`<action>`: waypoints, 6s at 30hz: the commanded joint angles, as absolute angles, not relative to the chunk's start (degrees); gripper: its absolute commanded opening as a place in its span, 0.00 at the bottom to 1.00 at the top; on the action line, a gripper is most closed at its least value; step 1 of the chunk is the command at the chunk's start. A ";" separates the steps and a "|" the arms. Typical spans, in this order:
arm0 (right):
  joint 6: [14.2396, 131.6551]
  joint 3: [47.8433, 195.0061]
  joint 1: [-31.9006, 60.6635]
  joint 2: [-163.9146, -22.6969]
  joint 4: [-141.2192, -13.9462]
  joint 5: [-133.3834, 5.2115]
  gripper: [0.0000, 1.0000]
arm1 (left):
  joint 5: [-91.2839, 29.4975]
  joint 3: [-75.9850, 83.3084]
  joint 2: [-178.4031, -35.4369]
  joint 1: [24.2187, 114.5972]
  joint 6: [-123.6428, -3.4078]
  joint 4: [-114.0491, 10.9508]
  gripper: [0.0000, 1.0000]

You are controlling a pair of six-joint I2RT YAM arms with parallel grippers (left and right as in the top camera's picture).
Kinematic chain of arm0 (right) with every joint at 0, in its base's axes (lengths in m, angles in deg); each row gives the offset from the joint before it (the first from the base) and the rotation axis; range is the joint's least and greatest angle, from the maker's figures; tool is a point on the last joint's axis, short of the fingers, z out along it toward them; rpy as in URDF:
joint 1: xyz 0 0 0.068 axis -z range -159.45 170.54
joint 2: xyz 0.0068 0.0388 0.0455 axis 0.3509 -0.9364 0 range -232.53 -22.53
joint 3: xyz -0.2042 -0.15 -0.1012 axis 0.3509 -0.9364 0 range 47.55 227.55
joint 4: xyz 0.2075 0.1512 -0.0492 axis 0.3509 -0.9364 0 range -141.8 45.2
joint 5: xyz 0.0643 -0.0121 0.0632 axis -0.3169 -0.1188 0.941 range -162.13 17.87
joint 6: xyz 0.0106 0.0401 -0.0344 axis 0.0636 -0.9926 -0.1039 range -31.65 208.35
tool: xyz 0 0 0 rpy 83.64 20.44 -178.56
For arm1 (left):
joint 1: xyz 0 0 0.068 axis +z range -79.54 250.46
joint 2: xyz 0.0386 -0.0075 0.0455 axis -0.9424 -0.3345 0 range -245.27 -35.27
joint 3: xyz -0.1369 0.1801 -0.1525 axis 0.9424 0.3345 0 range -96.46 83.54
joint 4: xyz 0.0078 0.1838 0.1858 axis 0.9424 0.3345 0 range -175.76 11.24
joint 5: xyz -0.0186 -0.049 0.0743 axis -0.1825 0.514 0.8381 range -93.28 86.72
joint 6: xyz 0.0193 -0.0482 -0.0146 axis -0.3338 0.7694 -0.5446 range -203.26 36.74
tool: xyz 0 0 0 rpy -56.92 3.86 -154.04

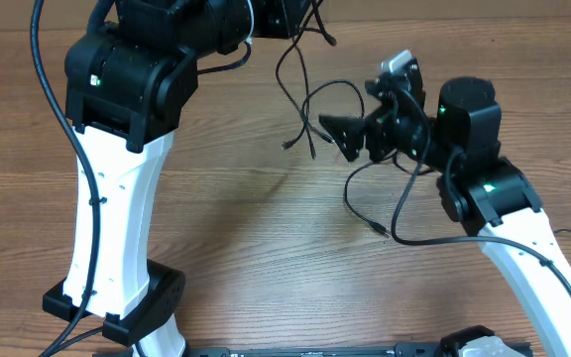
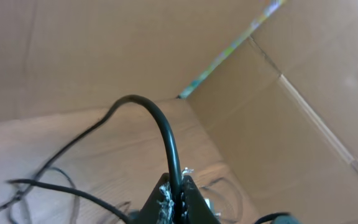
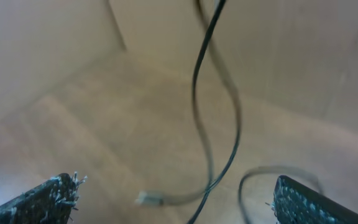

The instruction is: Untangle cables

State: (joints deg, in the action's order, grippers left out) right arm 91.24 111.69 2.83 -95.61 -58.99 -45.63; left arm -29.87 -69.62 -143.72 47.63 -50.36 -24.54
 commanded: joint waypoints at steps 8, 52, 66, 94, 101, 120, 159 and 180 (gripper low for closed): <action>91.35 111.67 -1.63 -104.86 -43.30 -48.10 0.93 | -30.30 -70.80 -143.13 43.06 -23.39 -27.74 0.04; 79.99 109.61 0.97 -92.29 -62.42 -48.45 1.00 | 1.24 -70.80 -143.15 38.56 -0.57 -18.10 0.04; 67.09 93.24 -1.56 -99.83 -22.97 -44.62 1.00 | 5.35 -70.83 -141.88 34.60 4.33 -18.49 0.04; 63.81 93.31 1.30 -113.93 6.77 -41.78 0.04 | 20.73 -70.80 -141.31 29.44 0.24 -5.05 0.04; 56.58 93.90 10.15 -112.35 9.64 -26.55 0.04 | 21.80 -69.91 -142.75 34.51 -0.92 8.68 0.05; 75.22 126.75 37.60 -110.56 -28.46 -32.82 0.04 | 21.06 -65.91 -147.43 36.52 -7.91 11.04 1.00; 49.65 142.18 56.62 -146.49 -59.34 -63.90 1.00 | 21.08 -65.87 -148.63 36.68 -7.91 11.04 0.99; 61.01 142.18 56.55 -114.28 -109.31 -51.40 1.00 | 21.06 -65.87 -148.63 36.68 -7.89 11.04 1.00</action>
State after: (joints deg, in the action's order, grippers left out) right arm 59.44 141.76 56.51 -116.90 -106.75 -52.34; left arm 19.92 -65.97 -148.22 36.48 -7.04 10.91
